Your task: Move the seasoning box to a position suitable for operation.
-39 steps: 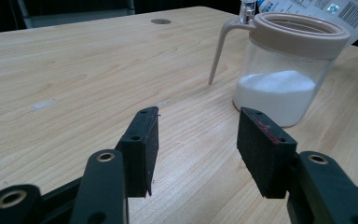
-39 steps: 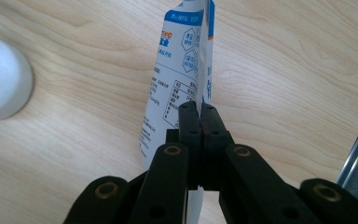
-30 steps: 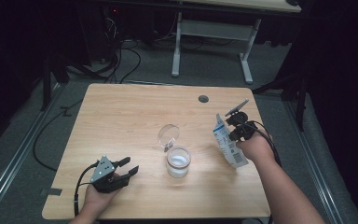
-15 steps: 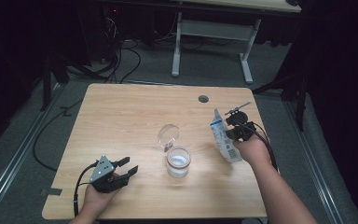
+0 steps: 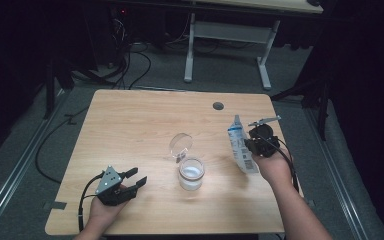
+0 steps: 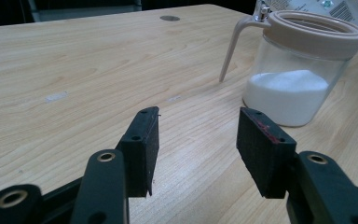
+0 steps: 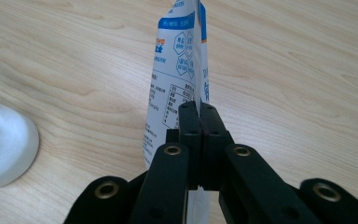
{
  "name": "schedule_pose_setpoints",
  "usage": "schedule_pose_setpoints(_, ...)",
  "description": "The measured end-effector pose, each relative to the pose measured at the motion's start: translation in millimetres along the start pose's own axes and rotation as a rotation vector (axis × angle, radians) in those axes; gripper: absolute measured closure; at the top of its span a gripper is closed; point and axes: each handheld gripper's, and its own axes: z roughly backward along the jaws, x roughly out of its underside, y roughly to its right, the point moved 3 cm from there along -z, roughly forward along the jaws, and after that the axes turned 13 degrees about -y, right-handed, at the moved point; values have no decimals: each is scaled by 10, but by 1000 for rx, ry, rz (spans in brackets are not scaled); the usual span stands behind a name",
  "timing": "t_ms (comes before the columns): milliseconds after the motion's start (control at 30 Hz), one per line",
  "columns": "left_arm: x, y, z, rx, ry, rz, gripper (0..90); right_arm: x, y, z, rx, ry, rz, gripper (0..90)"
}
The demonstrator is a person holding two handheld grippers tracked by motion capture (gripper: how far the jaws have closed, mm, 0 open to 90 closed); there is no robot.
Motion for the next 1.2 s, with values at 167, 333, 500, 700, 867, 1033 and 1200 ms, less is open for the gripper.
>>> schedule_pose_setpoints(167, 6, 4, -6, -3, 0, -4, 492, 87, -3, -14, -15, 43, -11, 900)
schedule_pose_setpoints(333, 10, 4, -6, -6, 6, -6, 492, 150, 8, -8, -27, 76, -24, 900)
schedule_pose_setpoints(500, 14, 7, -17, -5, 2, -8, 492, 197, 11, 23, -39, 131, -41, 900)
schedule_pose_setpoints(700, 20, 5, -23, -6, -2, -6, 490, 283, 21, -23, -60, 181, -66, 900)
schedule_pose_setpoints(867, 22, -1, -21, -6, 1, 1, 488, 350, 9, -43, -81, 234, -60, 900)
schedule_pose_setpoints(1033, 26, -11, -20, -10, 1, 11, 487, 406, 12, -64, -77, 276, -57, 900)
schedule_pose_setpoints(1200, 29, -10, -18, -14, 3, 12, 483, 461, -1, -68, -70, 321, -56, 900)
